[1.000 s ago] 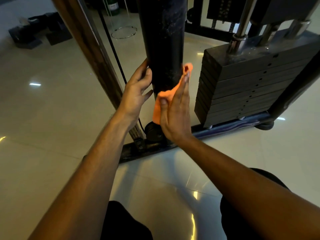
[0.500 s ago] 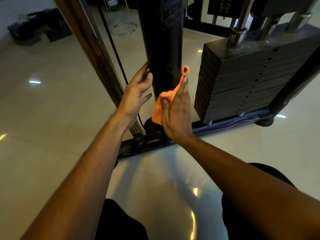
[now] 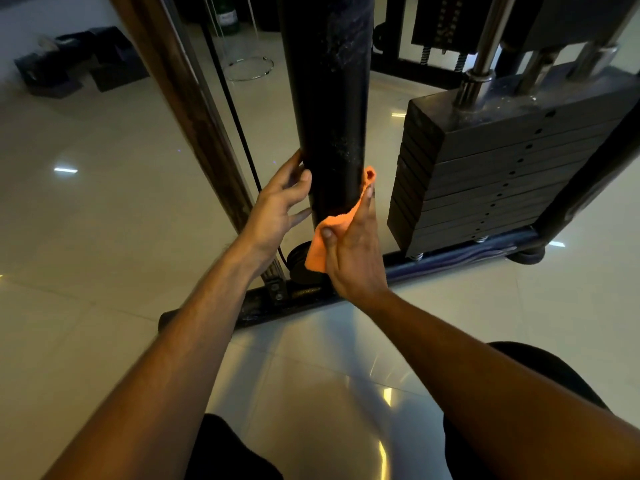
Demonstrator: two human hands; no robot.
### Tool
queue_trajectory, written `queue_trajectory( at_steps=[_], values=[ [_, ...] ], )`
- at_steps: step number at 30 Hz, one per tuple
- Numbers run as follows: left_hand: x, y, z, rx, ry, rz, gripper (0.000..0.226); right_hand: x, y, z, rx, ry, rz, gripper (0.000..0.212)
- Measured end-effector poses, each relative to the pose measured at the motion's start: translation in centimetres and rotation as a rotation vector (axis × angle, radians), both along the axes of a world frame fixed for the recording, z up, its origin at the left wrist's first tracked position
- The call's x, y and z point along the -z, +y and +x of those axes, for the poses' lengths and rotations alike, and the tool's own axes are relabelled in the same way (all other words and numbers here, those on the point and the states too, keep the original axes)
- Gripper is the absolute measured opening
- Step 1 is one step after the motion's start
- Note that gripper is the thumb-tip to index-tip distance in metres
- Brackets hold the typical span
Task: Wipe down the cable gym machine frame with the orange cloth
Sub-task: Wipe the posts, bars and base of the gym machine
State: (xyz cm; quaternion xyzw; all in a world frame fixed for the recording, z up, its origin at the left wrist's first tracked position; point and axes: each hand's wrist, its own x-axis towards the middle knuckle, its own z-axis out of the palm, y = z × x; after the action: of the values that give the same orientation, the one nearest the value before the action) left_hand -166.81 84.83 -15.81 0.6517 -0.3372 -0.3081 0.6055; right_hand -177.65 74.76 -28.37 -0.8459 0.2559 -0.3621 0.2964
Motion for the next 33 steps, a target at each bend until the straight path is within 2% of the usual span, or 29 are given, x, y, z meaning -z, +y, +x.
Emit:
queue_trajectory(
  at_steps=[4,11,14,17,20,22,24,26,29,31,33],
  values=[
    [0.2,-0.2,0.4,0.011,0.015,0.012,0.05,-2.9,-1.0,0.6,-0.01,-0.071,-0.042,0.1],
    [3.0,-0.4,1.4,0.087,-0.074,0.129,0.045,0.2,-4.6,-0.2,-0.158,0.025,-0.212,0.104],
    [5.8,-1.2,2.0,0.081,-0.064,0.124,0.044,3.8,-5.2,-1.1,-0.184,0.092,-0.218,0.099],
    [9.7,-1.7,2.4,0.07,-0.026,0.022,0.046,9.1,-4.9,-2.0,-0.207,0.153,-0.114,0.099],
    [13.1,-1.5,2.2,0.055,-0.054,0.001,0.053,10.9,-4.6,-1.6,-0.207,0.049,-0.104,0.097],
    [14.3,-1.4,1.4,0.045,-0.081,-0.006,0.042,10.3,-4.4,-1.1,-0.208,-0.041,-0.113,0.096],
    [14.2,-1.6,0.5,0.039,-0.054,-0.026,0.022,9.0,-4.0,-0.7,-0.163,-0.113,-0.12,0.096],
    [13.7,-1.8,-0.2,0.011,-0.014,-0.035,0.024,8.5,-3.4,-0.4,-0.122,-0.149,-0.117,0.096],
    [12.4,-1.3,-1.0,0.0,0.027,-0.002,0.037,9.4,-2.9,-0.9,-0.145,-0.088,-0.163,0.099],
    [11.4,-0.5,-1.1,0.01,0.024,0.022,0.034,9.4,-2.9,-1.3,-0.173,-0.074,-0.133,0.097],
    [10.2,0.1,-0.5,-0.001,0.004,0.027,0.032,7.0,-2.8,-0.7,-0.126,-0.153,-0.078,0.088]
  ],
)
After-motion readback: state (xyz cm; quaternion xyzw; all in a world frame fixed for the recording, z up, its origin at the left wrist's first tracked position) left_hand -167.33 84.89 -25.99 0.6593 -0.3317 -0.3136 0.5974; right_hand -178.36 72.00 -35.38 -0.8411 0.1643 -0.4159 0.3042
